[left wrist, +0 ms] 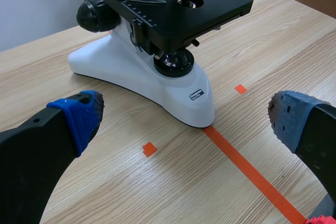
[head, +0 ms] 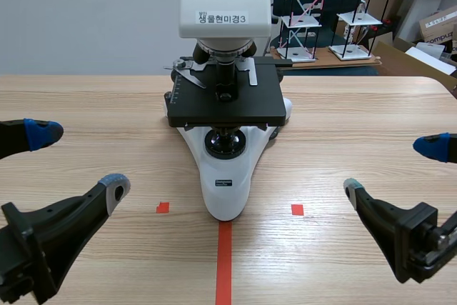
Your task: Point at the stage knob
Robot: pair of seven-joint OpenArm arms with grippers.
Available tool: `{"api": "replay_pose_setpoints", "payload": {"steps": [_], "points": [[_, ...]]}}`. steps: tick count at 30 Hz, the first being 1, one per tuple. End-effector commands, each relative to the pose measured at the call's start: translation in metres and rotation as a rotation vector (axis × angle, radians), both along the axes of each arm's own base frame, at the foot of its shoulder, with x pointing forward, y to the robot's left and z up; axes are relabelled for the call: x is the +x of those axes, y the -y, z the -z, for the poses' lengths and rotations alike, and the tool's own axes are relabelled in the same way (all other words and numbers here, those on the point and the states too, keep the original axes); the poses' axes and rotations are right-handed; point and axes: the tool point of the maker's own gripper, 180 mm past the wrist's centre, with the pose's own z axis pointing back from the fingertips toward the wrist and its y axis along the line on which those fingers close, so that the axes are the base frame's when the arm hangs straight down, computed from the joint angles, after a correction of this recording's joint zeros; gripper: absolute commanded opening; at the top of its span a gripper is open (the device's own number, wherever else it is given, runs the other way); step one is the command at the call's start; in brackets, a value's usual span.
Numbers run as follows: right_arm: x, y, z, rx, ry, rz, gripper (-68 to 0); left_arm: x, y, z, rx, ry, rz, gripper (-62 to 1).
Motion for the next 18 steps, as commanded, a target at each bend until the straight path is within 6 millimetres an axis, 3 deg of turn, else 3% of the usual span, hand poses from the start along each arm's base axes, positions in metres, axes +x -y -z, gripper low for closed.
{"api": "replay_pose_setpoints", "payload": {"steps": [1,18], "points": [[0.0028,-0.0010,-0.0088,0.007,0.030,-0.008,0.4,0.0012,0.0007,-0.0069,-0.015,0.022,0.004,1.4],[0.0028,-0.0010,-0.0088,0.007,0.030,-0.008,0.4,0.0011,0.0008,-0.0071,-0.010,0.026,0.007,1.4]]}}
